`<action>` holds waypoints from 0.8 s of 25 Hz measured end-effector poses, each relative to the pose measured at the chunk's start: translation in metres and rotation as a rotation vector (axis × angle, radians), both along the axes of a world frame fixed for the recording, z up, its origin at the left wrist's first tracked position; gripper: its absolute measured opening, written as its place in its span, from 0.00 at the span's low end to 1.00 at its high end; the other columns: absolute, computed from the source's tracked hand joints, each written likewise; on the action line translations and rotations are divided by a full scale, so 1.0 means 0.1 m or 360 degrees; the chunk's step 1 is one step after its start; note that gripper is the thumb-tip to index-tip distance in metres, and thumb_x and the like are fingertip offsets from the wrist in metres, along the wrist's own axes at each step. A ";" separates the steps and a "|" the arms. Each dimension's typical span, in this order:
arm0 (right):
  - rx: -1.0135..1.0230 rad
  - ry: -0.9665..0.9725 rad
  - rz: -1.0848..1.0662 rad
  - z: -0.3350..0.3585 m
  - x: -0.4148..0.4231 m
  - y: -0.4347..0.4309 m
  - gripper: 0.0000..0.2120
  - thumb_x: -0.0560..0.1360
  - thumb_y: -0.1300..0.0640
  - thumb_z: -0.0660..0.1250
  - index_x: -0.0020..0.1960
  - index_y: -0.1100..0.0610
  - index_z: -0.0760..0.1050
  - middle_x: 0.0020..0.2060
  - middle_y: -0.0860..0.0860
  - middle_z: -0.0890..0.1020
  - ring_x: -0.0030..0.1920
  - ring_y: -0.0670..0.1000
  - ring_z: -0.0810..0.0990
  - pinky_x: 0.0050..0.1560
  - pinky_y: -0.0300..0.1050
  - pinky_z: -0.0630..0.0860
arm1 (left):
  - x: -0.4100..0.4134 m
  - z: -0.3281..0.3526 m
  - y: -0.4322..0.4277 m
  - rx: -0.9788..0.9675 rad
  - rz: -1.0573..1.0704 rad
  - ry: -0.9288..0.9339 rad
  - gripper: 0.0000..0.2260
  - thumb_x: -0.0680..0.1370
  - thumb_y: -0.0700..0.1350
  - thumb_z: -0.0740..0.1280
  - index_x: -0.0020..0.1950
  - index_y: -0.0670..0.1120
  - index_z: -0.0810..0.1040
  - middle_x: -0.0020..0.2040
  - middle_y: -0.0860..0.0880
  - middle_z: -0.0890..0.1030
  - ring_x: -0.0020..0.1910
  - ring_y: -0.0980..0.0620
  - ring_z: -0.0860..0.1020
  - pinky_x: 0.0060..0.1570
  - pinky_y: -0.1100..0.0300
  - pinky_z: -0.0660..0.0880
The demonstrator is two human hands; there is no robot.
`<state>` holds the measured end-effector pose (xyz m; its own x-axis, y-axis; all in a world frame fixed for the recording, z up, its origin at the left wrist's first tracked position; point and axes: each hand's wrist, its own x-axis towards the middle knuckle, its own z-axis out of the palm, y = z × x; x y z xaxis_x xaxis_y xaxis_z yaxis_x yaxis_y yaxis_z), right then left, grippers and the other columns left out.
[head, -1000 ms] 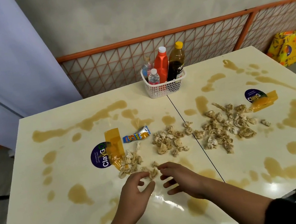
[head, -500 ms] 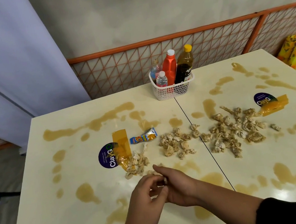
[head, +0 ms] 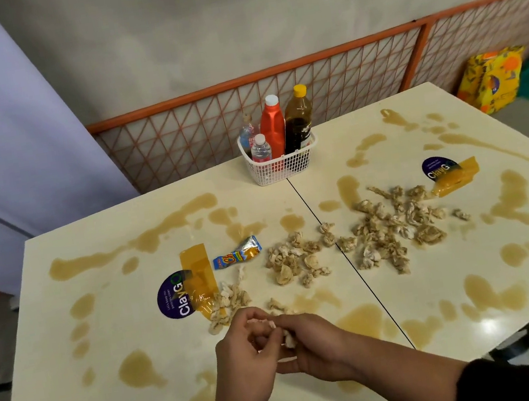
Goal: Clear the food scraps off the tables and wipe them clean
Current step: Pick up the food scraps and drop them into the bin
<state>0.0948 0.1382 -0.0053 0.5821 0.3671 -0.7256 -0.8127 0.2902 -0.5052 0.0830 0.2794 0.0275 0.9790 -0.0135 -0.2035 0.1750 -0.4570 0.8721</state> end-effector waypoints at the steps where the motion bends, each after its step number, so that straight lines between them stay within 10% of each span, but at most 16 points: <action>1: 0.0036 0.0017 -0.0057 0.02 0.00 -0.01 0.12 0.82 0.53 0.64 0.58 0.60 0.80 0.54 0.55 0.84 0.50 0.51 0.82 0.57 0.49 0.77 | 0.00 0.01 -0.01 -0.0014 0.0010 -0.0021 0.12 0.73 0.40 0.76 0.48 0.55 0.79 0.37 0.58 0.84 0.36 0.59 0.81 0.36 0.70 0.74; 9: 0.0145 0.0024 -0.0222 0.01 -0.02 0.00 0.14 0.82 0.64 0.57 0.64 0.64 0.75 0.61 0.59 0.83 0.56 0.52 0.85 0.49 0.43 0.78 | 0.00 0.06 0.03 -0.0226 0.0146 -0.0264 0.05 0.77 0.41 0.71 0.46 0.52 0.81 0.41 0.54 0.84 0.43 0.53 0.82 0.44 0.62 0.77; 15: 0.0211 0.0126 -0.0360 0.04 -0.06 -0.04 0.10 0.81 0.70 0.57 0.56 0.66 0.77 0.48 0.60 0.84 0.49 0.56 0.85 0.50 0.47 0.81 | -0.02 0.07 0.03 -0.0540 0.0259 -0.0230 0.03 0.79 0.44 0.66 0.48 0.46 0.78 0.43 0.48 0.82 0.42 0.52 0.81 0.44 0.65 0.76; 20: 0.0542 0.0193 -0.0381 0.19 -0.05 -0.02 0.18 0.77 0.69 0.55 0.62 0.71 0.76 0.58 0.67 0.81 0.56 0.61 0.81 0.58 0.55 0.80 | -0.06 0.03 -0.05 -0.0303 0.0112 -0.0217 0.05 0.77 0.41 0.72 0.47 0.51 0.80 0.41 0.54 0.84 0.42 0.57 0.83 0.42 0.64 0.78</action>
